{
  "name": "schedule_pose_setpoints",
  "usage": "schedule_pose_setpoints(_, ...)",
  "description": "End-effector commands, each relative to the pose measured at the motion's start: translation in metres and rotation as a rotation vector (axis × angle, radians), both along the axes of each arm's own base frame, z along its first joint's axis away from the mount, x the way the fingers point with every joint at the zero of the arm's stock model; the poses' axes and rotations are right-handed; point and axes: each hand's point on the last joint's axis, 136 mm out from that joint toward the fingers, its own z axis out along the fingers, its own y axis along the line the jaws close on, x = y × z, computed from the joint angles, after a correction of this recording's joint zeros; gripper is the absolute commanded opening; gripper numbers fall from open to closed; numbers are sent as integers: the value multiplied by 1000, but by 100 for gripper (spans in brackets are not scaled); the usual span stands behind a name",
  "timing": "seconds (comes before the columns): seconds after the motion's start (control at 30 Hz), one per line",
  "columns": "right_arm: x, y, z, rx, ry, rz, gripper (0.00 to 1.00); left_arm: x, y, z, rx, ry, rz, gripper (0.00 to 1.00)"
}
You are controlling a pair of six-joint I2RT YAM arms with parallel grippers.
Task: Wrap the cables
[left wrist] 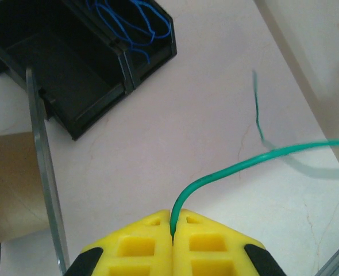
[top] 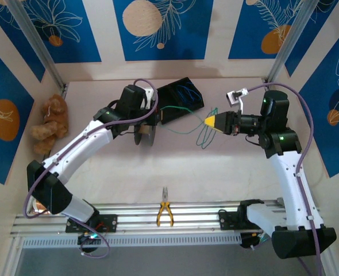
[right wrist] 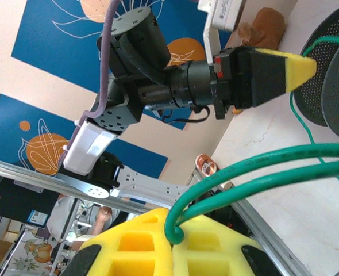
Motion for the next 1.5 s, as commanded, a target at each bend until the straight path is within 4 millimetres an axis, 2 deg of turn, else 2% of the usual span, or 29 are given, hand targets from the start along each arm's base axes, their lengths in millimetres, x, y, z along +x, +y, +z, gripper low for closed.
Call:
schedule_pose_setpoints(0.0,-4,0,-18,-7,52,31,27,23,-9,36,-83,-95,11,0)
schedule_pose_setpoints(0.1,1,0,-29,-32,94,17,45,29,-24,60,-145,-159,-28,0)
schedule_pose_setpoints(0.13,2,-1,-30,-40,98,10,48,31,-28,67,-154,-185,-38,0)
schedule_pose_setpoints(0.23,0,-2,-21,-56,77,-11,60,28,-37,81,-148,-269,-71,0)
schedule_pose_setpoints(0.4,6,-11,3,-69,41,-87,63,14,-46,91,-65,-433,-102,0)
schedule_pose_setpoints(0.57,34,-26,21,-4,104,-189,65,-8,-56,97,10,-597,-133,0)
schedule_pose_setpoints(0.7,61,-32,21,61,218,-222,65,-28,-68,103,64,-714,-167,0)
schedule_pose_setpoints(0.8,73,-29,13,106,314,-198,65,-38,-77,107,105,-769,-183,0)
schedule_pose_setpoints(0.9,76,-26,1,130,389,-190,66,-46,-85,109,137,-812,-191,0)
schedule_pose_setpoints(1.1,88,-27,-27,155,493,-223,69,-59,-101,112,155,-861,-216,0)
schedule_pose_setpoints(1.27,108,-30,-44,180,548,-259,70,-71,-109,112,148,-875,-236,0)
schedule_pose_setpoints(1.37,117,-31,-54,178,574,-275,65,-78,-110,112,136,-877,-240,0)
schedule_pose_setpoints(1.47,123,-35,-64,179,595,-300,55,-83,-108,111,126,-872,-237,0)
